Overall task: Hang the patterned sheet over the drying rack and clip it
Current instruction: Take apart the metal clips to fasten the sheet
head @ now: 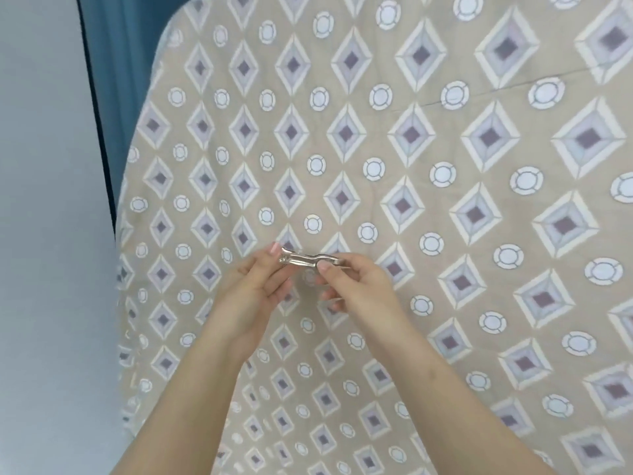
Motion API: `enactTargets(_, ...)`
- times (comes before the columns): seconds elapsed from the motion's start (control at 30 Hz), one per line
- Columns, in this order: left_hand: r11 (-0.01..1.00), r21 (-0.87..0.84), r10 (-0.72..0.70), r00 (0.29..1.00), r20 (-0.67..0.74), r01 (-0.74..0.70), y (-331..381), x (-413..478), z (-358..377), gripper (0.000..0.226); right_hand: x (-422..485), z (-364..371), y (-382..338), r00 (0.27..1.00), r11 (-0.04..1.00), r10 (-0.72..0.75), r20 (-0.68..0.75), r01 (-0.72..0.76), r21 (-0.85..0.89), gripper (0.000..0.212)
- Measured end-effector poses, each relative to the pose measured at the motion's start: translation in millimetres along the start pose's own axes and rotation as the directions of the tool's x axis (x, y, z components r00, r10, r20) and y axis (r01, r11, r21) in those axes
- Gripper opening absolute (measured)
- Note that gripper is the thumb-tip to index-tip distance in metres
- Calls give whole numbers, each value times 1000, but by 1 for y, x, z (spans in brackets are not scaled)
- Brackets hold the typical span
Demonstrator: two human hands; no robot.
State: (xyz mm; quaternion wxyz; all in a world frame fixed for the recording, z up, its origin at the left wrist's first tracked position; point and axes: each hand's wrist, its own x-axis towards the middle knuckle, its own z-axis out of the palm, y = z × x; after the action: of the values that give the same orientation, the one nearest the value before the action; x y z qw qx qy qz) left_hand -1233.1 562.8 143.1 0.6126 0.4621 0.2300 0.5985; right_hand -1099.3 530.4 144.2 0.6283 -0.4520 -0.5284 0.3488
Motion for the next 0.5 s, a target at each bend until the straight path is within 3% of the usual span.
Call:
enactTargets(0.3,989,-13,146,989,-34,-146,57,54,-19,20,61,51,-29,990,992,-123,67,122,18,4)
enactTargets(0.5,964,-71,257,966,22,-255,107,98,-35,24,106,83,-65,969,962,-240,59,246,-118,4)
